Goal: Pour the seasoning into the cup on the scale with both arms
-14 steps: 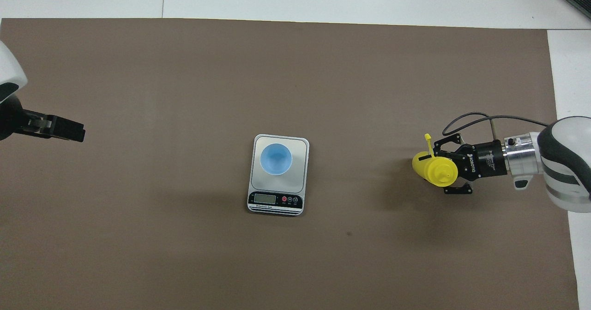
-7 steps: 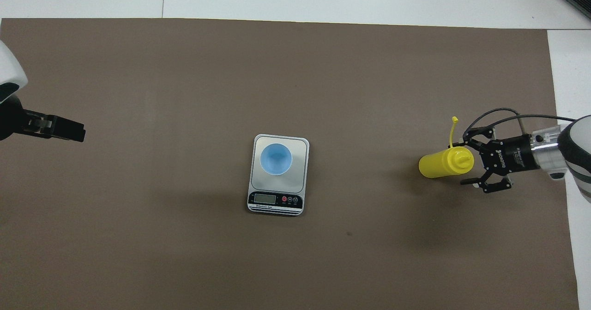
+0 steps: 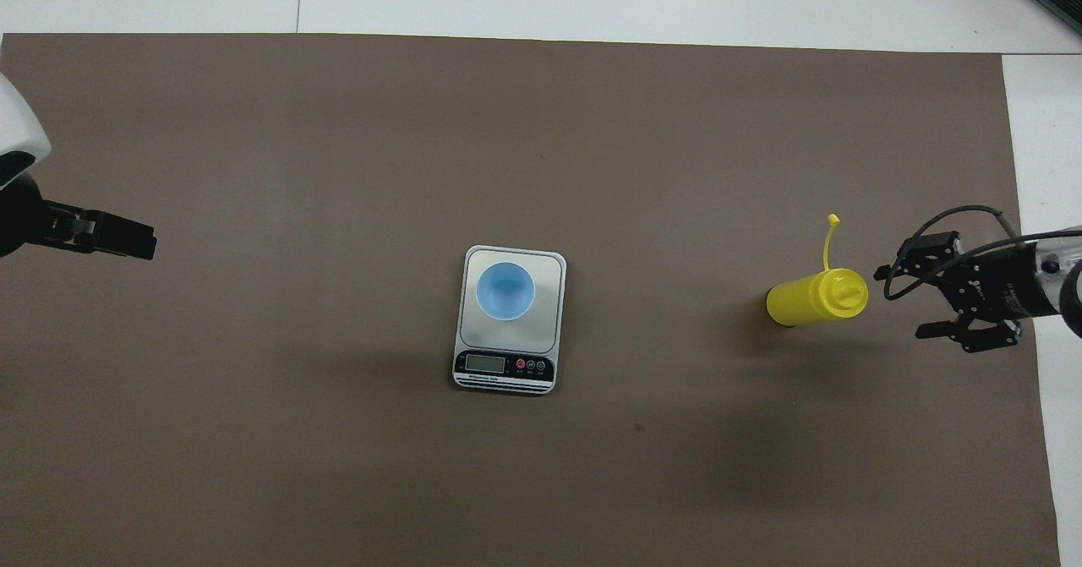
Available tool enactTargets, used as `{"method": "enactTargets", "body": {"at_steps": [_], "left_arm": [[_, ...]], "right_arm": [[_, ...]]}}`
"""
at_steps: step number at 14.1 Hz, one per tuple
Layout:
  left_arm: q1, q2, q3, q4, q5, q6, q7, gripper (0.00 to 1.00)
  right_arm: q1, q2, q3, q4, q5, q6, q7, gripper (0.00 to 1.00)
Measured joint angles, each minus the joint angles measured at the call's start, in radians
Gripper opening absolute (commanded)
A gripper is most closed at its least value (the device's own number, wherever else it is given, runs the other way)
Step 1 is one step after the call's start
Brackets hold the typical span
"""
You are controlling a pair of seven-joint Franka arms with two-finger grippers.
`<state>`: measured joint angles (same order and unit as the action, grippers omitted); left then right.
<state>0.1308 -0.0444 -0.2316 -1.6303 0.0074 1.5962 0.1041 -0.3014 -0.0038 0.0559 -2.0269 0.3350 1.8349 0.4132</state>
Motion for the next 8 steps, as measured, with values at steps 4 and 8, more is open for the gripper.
{"method": "enactTargets", "body": {"at_steps": [4, 8], "left_arm": [[0.0, 0.0, 0.0, 0.0, 0.0, 0.0, 0.0, 1.0], [0.0, 0.0, 0.0, 0.0, 0.0, 0.0, 0.0, 1.0]], "right_arm": [[0.121, -0.062, 0.005, 0.032, -0.126, 0.008, -0.003, 1.0], [0.236, -0.078, 0.01, 0.103, -0.202, 0.002, -0.003, 1.0]]}}
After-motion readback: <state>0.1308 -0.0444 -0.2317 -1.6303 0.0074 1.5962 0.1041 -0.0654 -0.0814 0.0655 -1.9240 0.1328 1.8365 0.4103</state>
